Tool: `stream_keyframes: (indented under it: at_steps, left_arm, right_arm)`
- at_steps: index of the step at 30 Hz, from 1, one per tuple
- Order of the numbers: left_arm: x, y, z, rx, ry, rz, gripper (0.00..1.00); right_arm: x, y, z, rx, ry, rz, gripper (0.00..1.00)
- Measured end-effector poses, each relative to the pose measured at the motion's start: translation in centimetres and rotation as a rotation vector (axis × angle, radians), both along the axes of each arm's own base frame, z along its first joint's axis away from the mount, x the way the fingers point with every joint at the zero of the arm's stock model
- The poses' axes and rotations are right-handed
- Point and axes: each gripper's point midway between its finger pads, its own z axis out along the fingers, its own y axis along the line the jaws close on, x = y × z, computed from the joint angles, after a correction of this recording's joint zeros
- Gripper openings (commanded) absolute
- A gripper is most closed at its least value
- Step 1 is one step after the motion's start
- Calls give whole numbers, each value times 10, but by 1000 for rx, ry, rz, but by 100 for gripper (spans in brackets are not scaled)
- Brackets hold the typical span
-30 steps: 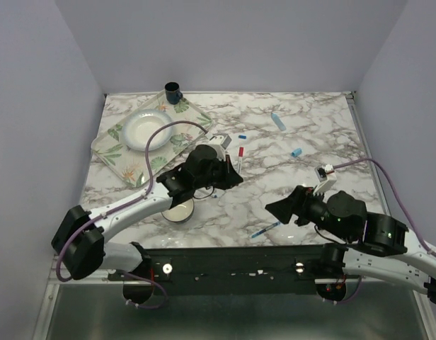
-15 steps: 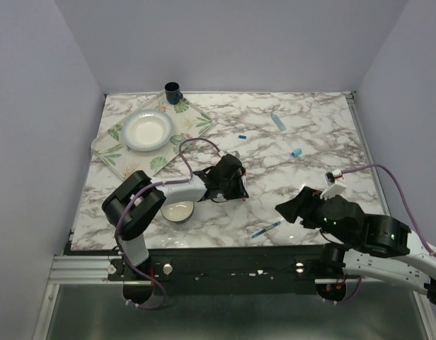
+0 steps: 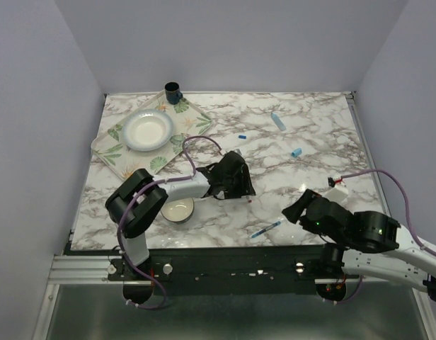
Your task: Insert the pens into the pen caps
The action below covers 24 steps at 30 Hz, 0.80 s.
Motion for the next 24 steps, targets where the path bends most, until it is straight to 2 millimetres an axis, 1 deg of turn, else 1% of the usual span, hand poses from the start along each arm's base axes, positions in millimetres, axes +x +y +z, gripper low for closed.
stream_keyframes:
  at_steps: [1, 3, 4, 5, 6, 7, 9, 10, 11, 12, 13, 14, 15, 16, 17, 18, 20, 21, 22, 24]
  left_arm:
    - [-1, 1, 3, 2, -1, -2, 70]
    - [-3, 7, 18, 6, -26, -11, 72]
    - [-3, 11, 30, 9, -53, -17, 75]
    - [-2, 14, 44, 6, -86, -18, 76]
    - [-1, 18, 57, 6, -121, -18, 77]
    - [3, 27, 88, -3, -204, -13, 77]
    - [10, 38, 129, -21, -325, 3, 78]
    - [13, 51, 162, -34, -420, 22, 78]
    - [15, 59, 175, -29, -469, 36, 78]
    - [13, 73, 201, -38, -545, 57, 79]
    - [13, 83, 215, -34, -593, 72, 80]
    - [11, 97, 231, -35, -655, 91, 82]
    - [8, 109, 241, -31, -701, 106, 85]
    - [4, 125, 249, -16, -753, 122, 87]
    - [0, 135, 253, -16, -782, 134, 87]
    - [-7, 150, 258, -10, -831, 147, 88]
    - [-14, 166, 257, 7, -872, 160, 89]
    - [-17, 174, 256, 17, -895, 166, 88]
    - [-19, 181, 256, 24, -910, 173, 89]
    - [-22, 191, 258, 36, -941, 186, 89]
  right_arm:
    - [0, 0, -1, -1, 6, -8, 71]
    - [0, 1, -6, -1, 25, -30, 70]
    - [0, 1, -9, -2, 34, -39, 68]
    - [0, 2, -16, -13, 50, -51, 67]
    - [0, 3, -22, -21, 63, -59, 69]
    - [0, 5, -29, -32, 73, -64, 70]
    - [1, 9, -43, -85, 78, -27, 68]
    - [3, 17, -49, -129, 64, 36, 68]
    - [3, 22, -51, -145, 54, 77, 68]
    - [3, 28, -53, -172, 42, 141, 68]
    - [3, 38, -54, -199, 8, 246, 64]
    - [2, 43, -53, -210, -11, 302, 62]
    - [2, 50, -51, -232, -51, 390, 61]
    - [3, 53, -50, -249, -75, 433, 61]
    - [4, 58, -47, -275, -107, 491, 61]
    - [4, 61, -45, -303, -128, 544, 61]
    - [6, 70, -39, -334, -175, 638, 61]
    - [3, 78, -35, -344, -211, 729, 62]
    - [1, 84, -31, -341, -245, 794, 65]
    - [0, 97, -19, -380, -347, 949, 66]
